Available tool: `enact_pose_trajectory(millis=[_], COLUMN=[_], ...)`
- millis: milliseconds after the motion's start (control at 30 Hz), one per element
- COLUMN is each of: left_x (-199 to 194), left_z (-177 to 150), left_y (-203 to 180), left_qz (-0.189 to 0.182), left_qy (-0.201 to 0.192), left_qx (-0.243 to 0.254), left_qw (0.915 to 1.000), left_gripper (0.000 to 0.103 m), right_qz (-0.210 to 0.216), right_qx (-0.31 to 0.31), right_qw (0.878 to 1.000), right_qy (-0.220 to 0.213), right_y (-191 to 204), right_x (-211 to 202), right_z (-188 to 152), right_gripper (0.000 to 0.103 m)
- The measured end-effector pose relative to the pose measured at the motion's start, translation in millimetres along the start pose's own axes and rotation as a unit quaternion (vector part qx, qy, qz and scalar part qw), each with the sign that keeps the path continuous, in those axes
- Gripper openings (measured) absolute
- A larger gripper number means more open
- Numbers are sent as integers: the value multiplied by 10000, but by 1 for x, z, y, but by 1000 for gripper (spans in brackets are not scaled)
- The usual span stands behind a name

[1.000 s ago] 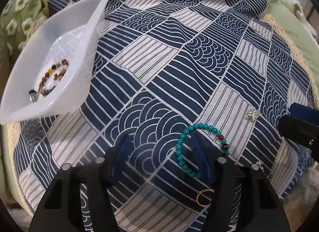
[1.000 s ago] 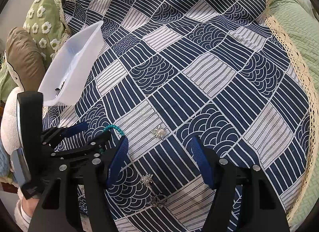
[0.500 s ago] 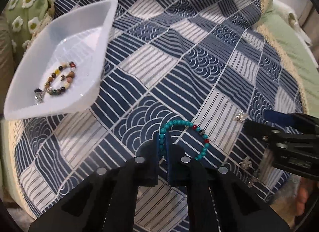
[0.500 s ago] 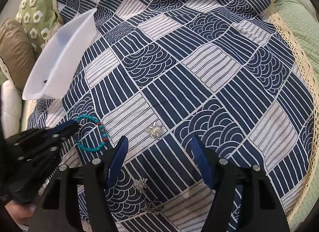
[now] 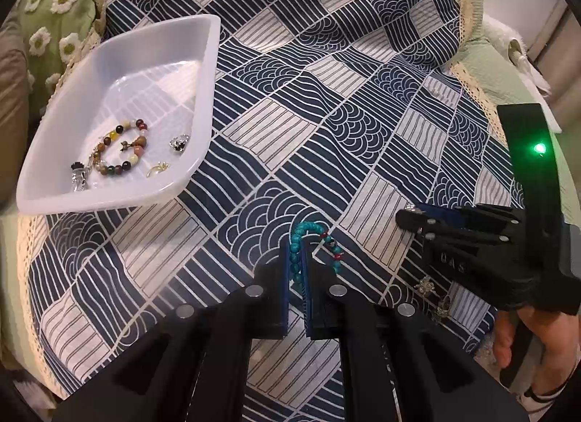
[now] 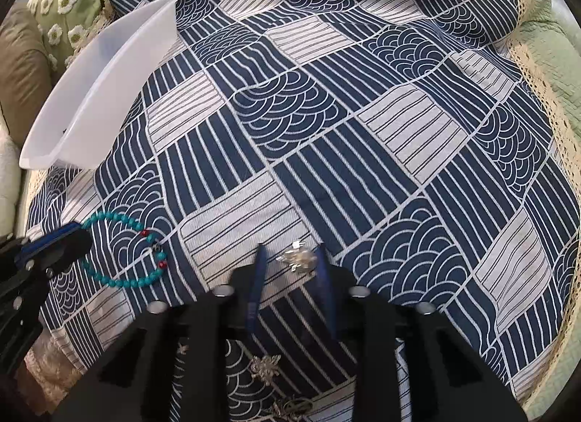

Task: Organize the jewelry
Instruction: 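Grasp the turquoise bead bracelet with the left gripper while the right gripper grasps the silver flower earring, then carry the bracelet and earring into the clear tray and open both grippers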

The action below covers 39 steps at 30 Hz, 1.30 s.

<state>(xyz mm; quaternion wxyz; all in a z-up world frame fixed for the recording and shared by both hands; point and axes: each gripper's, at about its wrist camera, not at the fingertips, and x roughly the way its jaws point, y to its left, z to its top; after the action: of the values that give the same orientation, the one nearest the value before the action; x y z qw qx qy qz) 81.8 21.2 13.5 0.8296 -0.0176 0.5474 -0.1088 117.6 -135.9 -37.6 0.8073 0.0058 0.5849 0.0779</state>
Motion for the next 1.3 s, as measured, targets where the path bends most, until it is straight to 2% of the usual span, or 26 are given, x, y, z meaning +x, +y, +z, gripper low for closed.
enact_pose_trajectory(millis=[233, 333, 433, 533, 700, 767, 1000, 1167, 1300], left_x=[-9, -25, -56, -83, -104, -102, -66, -34, -7], left_z=[1, 3, 13, 28, 61, 75, 112, 122, 126], left_y=[-1, -5, -4, 3, 35, 50, 102, 137, 152], left_qz=[-97, -205, -323, -408, -127, -2, 332, 119, 227], left_qy=[-113, -288, -610, -914, -1172, -1221, -975, -832, -670], left_qx=[40, 101, 167, 236, 54, 88, -195, -401, -415], left_qw=[9999, 9993, 9975, 9947, 9930, 9925, 9945, 9957, 9966], left_gripper=[6, 6, 6, 6, 6, 6, 6, 6, 6], right_qz=[213, 413, 554, 700, 752, 763, 898, 838, 811], right_qx=[119, 70, -30, -256, -769, -969, -1462, -1721, -1860], right_qw=[9995, 9984, 9964, 9931, 9883, 9860, 9807, 9793, 9779], right_qy=[-175, -387, -635, -900, -1077, -1118, -939, -659, -510], right_y=[-3, 2, 11, 31, 76, 96, 158, 191, 205], right_x=[-15, -34, -57, -83, -100, -97, -62, -24, 1], right_z=[-2, -2, 2, 12, 38, 54, 103, 120, 125], right_gripper=[22, 22, 22, 22, 22, 22, 22, 22, 22])
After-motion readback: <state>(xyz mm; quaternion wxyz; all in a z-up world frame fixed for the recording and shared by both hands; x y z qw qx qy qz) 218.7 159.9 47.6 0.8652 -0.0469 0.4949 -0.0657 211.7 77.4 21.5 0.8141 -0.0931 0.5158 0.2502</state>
